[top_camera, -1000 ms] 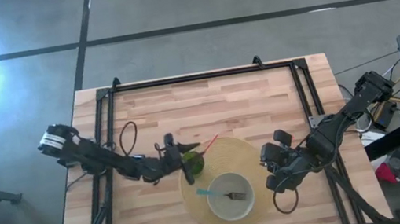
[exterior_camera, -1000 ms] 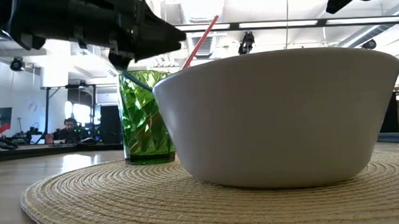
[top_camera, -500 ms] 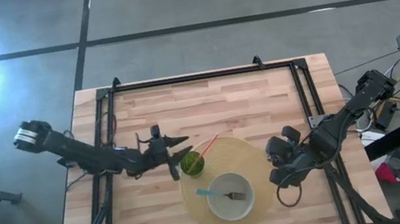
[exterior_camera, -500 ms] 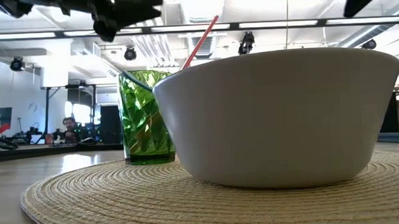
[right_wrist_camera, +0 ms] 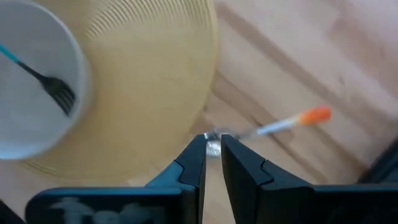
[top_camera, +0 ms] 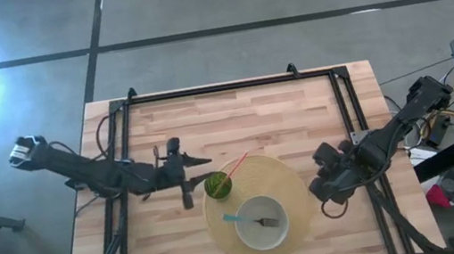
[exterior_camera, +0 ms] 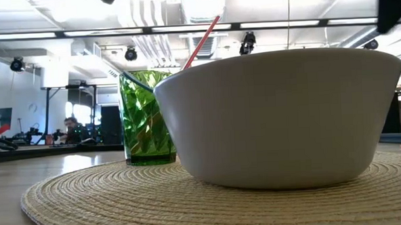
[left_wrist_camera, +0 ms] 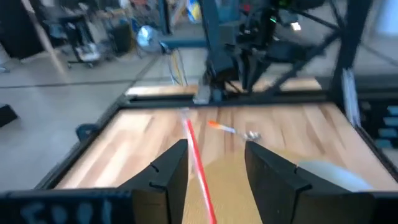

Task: Pick & Place Utensil
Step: Put the orange spoon into the white bowl on the brown mat

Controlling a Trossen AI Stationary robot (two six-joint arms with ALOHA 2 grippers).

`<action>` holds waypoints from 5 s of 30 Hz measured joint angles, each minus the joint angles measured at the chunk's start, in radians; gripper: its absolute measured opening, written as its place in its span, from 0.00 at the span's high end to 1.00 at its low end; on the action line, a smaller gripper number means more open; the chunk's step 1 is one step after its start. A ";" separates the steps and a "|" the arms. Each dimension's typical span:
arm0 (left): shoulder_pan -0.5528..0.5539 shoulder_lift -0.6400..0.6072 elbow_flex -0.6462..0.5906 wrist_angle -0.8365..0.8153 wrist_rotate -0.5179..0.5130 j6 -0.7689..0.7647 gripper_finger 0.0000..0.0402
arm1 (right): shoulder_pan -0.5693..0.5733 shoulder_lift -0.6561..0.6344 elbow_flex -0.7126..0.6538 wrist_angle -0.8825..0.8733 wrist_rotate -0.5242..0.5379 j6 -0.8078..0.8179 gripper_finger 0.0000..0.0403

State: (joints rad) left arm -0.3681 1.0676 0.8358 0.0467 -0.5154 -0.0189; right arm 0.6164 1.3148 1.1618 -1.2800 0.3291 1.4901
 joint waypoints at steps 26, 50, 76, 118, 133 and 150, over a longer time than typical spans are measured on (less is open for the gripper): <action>-0.238 0.068 0.063 -0.132 0.105 0.124 0.62 | -0.024 0.012 -0.227 0.030 -0.155 0.546 0.55; -0.245 0.093 0.058 -0.209 0.103 0.153 0.62 | -0.081 0.013 -0.408 0.368 -0.126 0.754 0.54; -0.245 0.093 0.027 -0.212 0.103 0.137 0.62 | -0.109 0.013 -0.578 0.478 -0.155 0.822 0.58; -0.250 0.093 0.026 -0.221 0.104 0.087 0.62 | -0.145 0.014 -0.616 0.450 -0.217 0.596 0.97; -0.249 0.093 0.026 -0.219 0.103 -0.062 0.62 | -0.146 0.016 -0.506 0.436 -0.173 0.287 0.97; -0.250 0.093 0.026 -0.168 0.071 -0.207 0.62 | -0.094 0.014 -0.275 0.439 0.044 -0.072 0.97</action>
State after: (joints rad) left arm -0.6178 1.1603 0.8616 -0.1216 -0.4442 -0.2260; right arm 0.5221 1.3285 0.8872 -0.8413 0.3726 1.4185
